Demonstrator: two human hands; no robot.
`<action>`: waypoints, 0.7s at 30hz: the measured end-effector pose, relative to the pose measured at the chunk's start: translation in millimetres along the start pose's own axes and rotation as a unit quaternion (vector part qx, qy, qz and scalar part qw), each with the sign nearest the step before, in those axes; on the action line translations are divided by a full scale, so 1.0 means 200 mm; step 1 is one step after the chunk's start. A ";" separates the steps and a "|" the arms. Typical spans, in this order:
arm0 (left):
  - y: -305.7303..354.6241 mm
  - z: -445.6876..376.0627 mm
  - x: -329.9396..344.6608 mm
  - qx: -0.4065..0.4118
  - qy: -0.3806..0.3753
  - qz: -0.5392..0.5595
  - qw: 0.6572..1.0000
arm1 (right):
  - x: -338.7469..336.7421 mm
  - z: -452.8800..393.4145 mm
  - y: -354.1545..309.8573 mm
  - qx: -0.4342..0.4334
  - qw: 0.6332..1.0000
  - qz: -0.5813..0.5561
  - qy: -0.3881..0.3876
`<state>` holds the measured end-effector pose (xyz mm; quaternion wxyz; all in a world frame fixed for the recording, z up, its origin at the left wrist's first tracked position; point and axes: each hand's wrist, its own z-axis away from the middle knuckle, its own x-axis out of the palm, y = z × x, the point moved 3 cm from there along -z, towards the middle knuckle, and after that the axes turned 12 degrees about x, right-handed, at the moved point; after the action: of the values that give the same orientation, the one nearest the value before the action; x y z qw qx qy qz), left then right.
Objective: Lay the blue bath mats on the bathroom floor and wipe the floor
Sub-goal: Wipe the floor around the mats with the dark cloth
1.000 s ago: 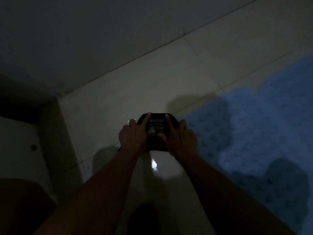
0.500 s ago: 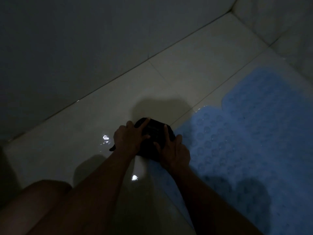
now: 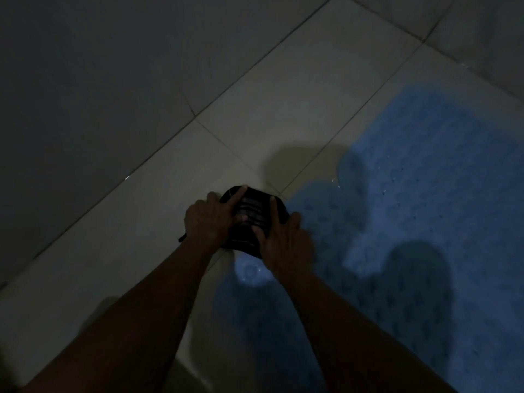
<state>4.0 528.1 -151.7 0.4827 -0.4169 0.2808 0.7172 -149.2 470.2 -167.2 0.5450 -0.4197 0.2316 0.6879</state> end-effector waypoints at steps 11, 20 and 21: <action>0.19 -0.33 -0.22 -0.011 -0.026 -0.046 0.999 | -0.26 -0.34 0.12 -0.012 0.999 0.032 -0.008; 0.39 -0.58 -0.44 -0.015 -0.072 -0.097 0.993 | -0.47 -0.56 0.25 -0.006 0.995 -0.039 -0.089; 0.41 -0.61 -0.46 -0.014 -0.073 -0.100 0.992 | -0.49 -0.58 0.25 -0.005 0.995 -0.041 -0.090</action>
<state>-14.2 356.4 -131.6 0.5654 -0.3964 0.1914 0.6975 -153.4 310.3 -154.8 0.5894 -0.3680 0.1611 0.7009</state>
